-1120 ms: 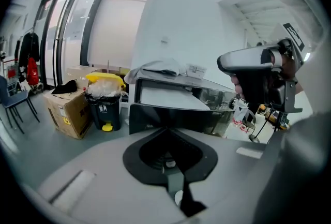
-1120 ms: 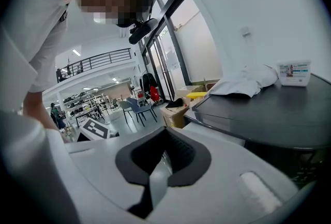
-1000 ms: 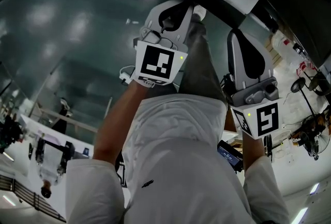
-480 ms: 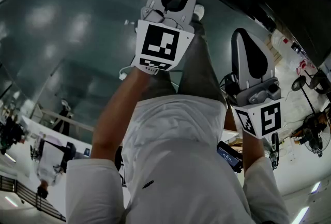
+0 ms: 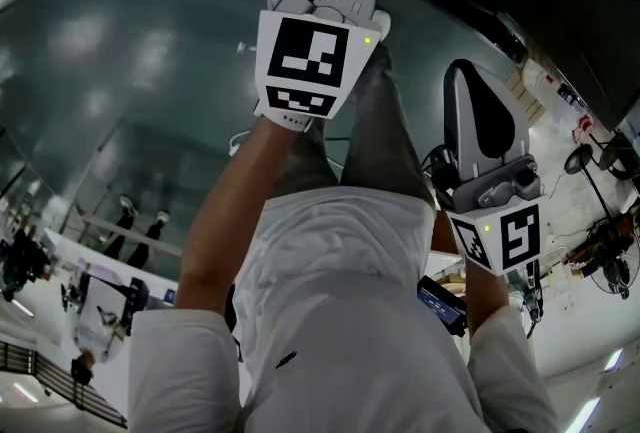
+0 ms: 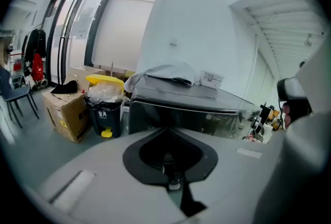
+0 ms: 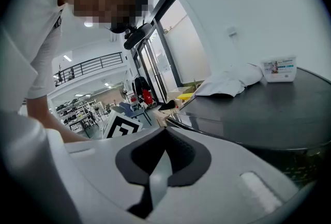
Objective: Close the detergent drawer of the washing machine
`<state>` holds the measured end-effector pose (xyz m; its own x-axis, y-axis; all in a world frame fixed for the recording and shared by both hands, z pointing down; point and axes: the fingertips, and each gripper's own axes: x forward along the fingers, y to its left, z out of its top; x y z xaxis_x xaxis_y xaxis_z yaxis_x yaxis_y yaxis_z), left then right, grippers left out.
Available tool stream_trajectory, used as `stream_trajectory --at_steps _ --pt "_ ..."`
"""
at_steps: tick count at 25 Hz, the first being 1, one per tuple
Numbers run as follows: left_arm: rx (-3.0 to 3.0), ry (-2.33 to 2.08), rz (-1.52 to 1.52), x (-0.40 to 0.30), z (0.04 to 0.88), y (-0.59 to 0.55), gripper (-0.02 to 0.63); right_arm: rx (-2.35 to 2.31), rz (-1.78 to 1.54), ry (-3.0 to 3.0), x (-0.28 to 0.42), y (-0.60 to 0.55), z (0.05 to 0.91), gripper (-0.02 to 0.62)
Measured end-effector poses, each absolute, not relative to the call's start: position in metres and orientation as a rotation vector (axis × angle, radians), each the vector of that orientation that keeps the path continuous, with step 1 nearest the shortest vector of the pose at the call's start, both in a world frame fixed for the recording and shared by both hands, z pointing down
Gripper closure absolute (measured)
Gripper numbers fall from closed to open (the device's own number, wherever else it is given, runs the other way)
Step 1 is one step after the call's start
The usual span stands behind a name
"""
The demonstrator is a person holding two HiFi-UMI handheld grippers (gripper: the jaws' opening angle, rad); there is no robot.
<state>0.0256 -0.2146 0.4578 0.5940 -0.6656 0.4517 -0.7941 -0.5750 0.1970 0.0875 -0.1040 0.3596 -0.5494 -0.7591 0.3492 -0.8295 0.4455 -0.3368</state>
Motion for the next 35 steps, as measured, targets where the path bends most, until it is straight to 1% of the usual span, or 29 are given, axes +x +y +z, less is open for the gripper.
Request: stream_trajectory --at_steps 7,22,27,35 --pt "2.458 -1.189 0.421 0.023 0.456 -0.218 0.586 1.434 0.737 -2.52 0.101 -0.111 0.364 0.595" --pt "2.448 -1.147 0.401 0.031 0.455 -0.225 0.586 1.419 0.707 -2.546 0.099 -0.114 0.352 0.595" --pt "2.454 -1.082 0.467 0.029 0.463 -0.221 0.588 1.439 0.685 -2.55 0.093 -0.108 0.349 0.595" --pt "2.479 -1.02 0.532 0.019 0.447 -0.19 0.588 1.435 0.647 -2.553 0.087 -0.097 0.329 0.597"
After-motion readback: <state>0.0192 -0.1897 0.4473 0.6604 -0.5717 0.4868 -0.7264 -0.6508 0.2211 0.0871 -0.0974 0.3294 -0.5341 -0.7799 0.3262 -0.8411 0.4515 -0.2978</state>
